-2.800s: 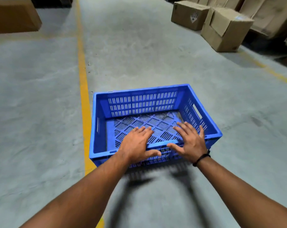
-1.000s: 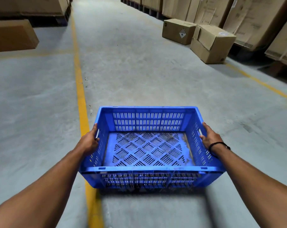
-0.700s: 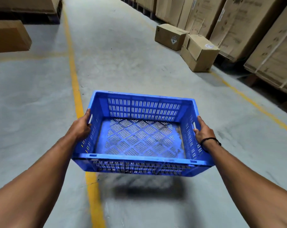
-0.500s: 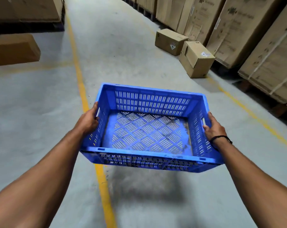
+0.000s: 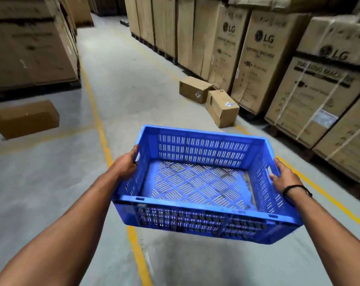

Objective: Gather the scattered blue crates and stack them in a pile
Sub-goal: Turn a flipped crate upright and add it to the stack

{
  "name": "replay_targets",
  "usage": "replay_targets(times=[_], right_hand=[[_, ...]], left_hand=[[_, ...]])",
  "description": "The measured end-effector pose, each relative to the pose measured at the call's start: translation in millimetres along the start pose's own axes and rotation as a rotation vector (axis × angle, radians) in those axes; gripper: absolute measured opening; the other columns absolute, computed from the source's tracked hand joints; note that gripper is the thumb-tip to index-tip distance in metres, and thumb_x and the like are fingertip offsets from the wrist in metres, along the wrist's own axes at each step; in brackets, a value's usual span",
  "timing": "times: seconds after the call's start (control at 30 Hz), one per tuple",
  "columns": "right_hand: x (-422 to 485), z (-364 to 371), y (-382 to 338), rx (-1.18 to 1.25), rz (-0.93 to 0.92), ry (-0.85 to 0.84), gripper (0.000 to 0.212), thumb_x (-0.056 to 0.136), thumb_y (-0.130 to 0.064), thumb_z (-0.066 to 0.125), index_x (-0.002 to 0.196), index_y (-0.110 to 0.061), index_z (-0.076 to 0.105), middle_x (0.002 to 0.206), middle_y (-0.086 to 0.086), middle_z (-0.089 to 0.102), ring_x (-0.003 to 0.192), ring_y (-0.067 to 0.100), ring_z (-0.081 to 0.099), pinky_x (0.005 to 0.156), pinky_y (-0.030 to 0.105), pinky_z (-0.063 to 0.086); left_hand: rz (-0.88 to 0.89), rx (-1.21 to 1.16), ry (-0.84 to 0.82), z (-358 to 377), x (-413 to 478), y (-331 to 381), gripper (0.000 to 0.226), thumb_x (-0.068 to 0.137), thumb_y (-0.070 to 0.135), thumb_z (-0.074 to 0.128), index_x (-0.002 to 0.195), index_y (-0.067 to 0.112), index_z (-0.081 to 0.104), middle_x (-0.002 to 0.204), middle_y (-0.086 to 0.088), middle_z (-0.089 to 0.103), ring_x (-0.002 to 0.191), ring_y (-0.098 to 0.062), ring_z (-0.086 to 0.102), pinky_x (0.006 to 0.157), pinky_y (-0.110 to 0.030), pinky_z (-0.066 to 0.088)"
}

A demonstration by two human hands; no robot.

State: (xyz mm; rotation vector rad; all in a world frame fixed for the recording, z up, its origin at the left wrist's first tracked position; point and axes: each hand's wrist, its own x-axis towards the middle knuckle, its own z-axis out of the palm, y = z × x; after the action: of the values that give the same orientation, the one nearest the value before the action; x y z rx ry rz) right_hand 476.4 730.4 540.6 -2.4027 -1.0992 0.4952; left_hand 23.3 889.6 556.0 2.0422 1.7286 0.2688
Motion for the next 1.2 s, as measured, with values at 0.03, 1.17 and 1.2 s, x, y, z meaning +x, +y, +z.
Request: replay_targets(times=[0.03,1.17,1.2], right_hand=[[-6.8,-7.5,1.7,0.002,0.002,0.001,0.065,0.09,-0.015,0.059,0.147,-0.023,0.029,0.144,0.013,0.045,0.128,0.032,0.047,0.104,0.034,0.037],[-419.3,-241.1,322.1,0.067,0.737,0.562,0.063,0.091,-0.017,0.056,0.148,-0.023,0.028,0.143,0.019,0.043,0.13,0.037,0.042,0.107,0.04,0.036],[-425.2,-250.3,333.6,0.075,0.74,0.571,0.063,0.091,-0.017,0.057,0.147,-0.022,0.028,0.144,0.019,0.043,0.13,0.036,0.043,0.108,0.04,0.036]], left_hand=[[0.011,0.008,-0.001,-4.2,-3.0,5.1,0.07,0.09,0.01,0.049,0.15,0.024,0.016,0.135,-0.018,0.053,0.12,-0.034,0.053,0.091,-0.033,0.042],[0.897,0.098,-0.387,145.7,-199.6,400.0,0.079,0.078,-0.005,0.05,0.149,0.013,0.02,0.137,-0.023,0.049,0.121,-0.037,0.051,0.095,-0.037,0.043],[0.902,0.075,-0.4,154.1,-207.8,415.0,0.079,0.078,-0.006,0.049,0.149,0.013,0.022,0.138,-0.022,0.048,0.123,-0.036,0.051,0.097,-0.037,0.042]])
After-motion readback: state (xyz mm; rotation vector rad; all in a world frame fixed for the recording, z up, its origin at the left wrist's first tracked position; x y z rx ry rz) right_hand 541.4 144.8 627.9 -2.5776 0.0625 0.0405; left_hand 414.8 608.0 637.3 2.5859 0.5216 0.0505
